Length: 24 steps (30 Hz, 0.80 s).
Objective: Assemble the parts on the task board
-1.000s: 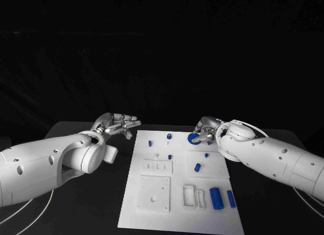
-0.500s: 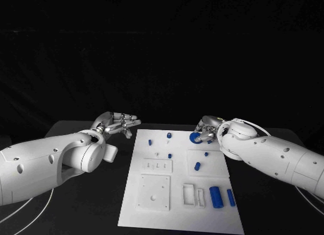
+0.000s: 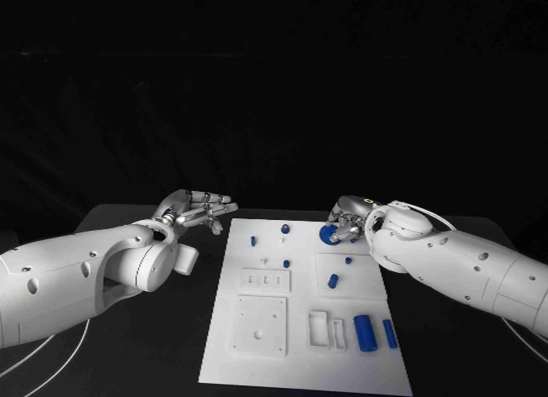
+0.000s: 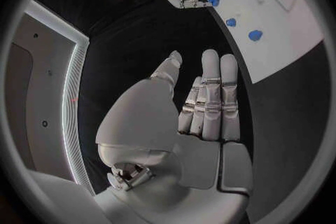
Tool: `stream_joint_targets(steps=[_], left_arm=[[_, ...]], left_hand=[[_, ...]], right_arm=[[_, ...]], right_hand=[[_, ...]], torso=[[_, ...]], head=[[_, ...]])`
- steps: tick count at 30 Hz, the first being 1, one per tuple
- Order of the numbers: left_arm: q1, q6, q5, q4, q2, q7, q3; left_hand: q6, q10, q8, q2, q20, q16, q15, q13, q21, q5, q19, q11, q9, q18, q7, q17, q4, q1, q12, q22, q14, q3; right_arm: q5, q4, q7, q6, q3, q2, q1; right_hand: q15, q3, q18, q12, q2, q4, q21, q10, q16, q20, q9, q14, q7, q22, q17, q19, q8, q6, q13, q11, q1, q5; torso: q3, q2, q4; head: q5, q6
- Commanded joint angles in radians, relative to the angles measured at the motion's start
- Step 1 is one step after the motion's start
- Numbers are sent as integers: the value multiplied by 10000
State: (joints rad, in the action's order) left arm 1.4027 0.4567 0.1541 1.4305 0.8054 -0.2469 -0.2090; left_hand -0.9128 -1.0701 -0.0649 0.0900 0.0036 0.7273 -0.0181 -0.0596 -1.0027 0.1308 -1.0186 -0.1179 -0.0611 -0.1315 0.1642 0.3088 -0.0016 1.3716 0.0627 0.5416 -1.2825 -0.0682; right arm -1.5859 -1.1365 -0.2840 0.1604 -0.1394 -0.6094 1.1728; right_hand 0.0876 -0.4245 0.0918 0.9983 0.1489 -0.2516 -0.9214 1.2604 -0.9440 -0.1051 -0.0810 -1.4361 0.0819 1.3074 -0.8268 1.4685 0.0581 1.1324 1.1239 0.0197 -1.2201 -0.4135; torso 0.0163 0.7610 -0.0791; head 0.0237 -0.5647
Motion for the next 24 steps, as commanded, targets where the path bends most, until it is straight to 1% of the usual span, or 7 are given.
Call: stream_joint_targets(steps=[1, 5, 11, 17, 19, 22, 24], left_arm=[[14, -145, 48, 17, -13, -21, 5], [14, -144, 48, 14, -16, -22, 5], [14, -139, 48, 24, -13, -21, 5], [15, -128, 48, 39, -10, -22, 5], [15, -128, 48, 49, -10, -22, 5], [15, -133, 48, 59, -19, -22, 5], [15, -140, 48, 65, -31, -21, 6]], left_hand=[[63, 66, -43, -15, -28, 28, 2, 1, -15, 30, 67, -5, -6, -116, -13, -10, -42, 64, -17, -17, -29, 2], [63, 66, -43, -15, -28, 28, 2, 1, -15, 30, 67, -5, -6, -116, -13, -10, -42, 64, -17, -17, -29, 2], [63, 66, -43, -15, -28, 28, 2, 1, -15, 30, 67, -5, -6, -116, -13, -10, -42, 64, -17, -17, -29, 2], [86, 74, -43, -15, -25, 21, 1, 1, -33, 26, 71, -7, -6, -119, -12, -14, -29, 69, -16, -50, -34, -2], [86, 74, -43, -15, -25, 21, 1, 1, -33, 26, 71, -7, -6, -119, -12, -14, -29, 69, -16, -50, -34, -2], [86, 74, -43, -15, -25, 21, 1, 1, -33, 26, 71, -7, -6, -119, -12, -14, -29, 69, -16, -50, -34, -2], [86, 74, -43, -15, -25, 21, 1, 1, -33, 26, 71, -7, -6, -119, -12, -14, -29, 69, -16, -50, -34, -2]], right_arm=[[-693, -192, 4, 505, 23, -11, -43], [-949, -525, -48, 915, 21, -43, -40], [-1232, -1061, -141, 1290, 19, -41, -14], [-1412, -1492, -198, 1305, 19, 108, -4], [-1473, -1589, -207, 1266, 21, 226, -3], [-1541, -1588, -196, 1252, 41, 443, -6], [-1577, -1526, -181, 1253, 74, 602, -13]], right_hand=[[64, 53, -88, 62, -20, 90, -87, 25, 22, -84, -122, 3, -4, 1106, -15, 532, 50, 184, 41, 64, 106, 42], [74, 67, -109, 83, -8, 125, -170, 54, 11, -99, -131, -7, -26, 1123, -34, 542, 57, 260, 68, 75, 87, 61], [91, -71, -124, 102, 81, 152, -277, 94, -7, -121, -126, -10, -39, 1144, -63, 550, 53, 319, 109, 92, 83, -146], [90, -64, -122, 87, 100, 208, -277, 89, 7, -120, -116, -6, -34, 1141, -53, 544, 46, 293, 109, 88, 115, -120], [86, -54, -121, 66, 110, 238, -278, 74, 14, -118, -102, -5, -26, 1140, -49, 541, 45, 243, 100, 82, 128, -107], [83, -44, -120, 67, 117, 272, -284, 74, 34, -114, -95, -1, -23, 1141, -32, 541, 49, 232, 106, 79, 122, -120], [83, -39, -119, 68, 121, 288, -288, 74, 43, -113, -94, 0, -23, 1142, -25, 541, 49, 232, 110, 77, 119, -129]], torso=[[11, 2, -6], [23, -3, -12], [19, 4, -21], [31, 5, -29], [23, 8, -28], [19, 10, -26], [25, 13, -47]], head=[[6, 18], [14, 1], [-8, 24], [-57, 29], [-91, 30], [-110, 48], [-113, 52]])
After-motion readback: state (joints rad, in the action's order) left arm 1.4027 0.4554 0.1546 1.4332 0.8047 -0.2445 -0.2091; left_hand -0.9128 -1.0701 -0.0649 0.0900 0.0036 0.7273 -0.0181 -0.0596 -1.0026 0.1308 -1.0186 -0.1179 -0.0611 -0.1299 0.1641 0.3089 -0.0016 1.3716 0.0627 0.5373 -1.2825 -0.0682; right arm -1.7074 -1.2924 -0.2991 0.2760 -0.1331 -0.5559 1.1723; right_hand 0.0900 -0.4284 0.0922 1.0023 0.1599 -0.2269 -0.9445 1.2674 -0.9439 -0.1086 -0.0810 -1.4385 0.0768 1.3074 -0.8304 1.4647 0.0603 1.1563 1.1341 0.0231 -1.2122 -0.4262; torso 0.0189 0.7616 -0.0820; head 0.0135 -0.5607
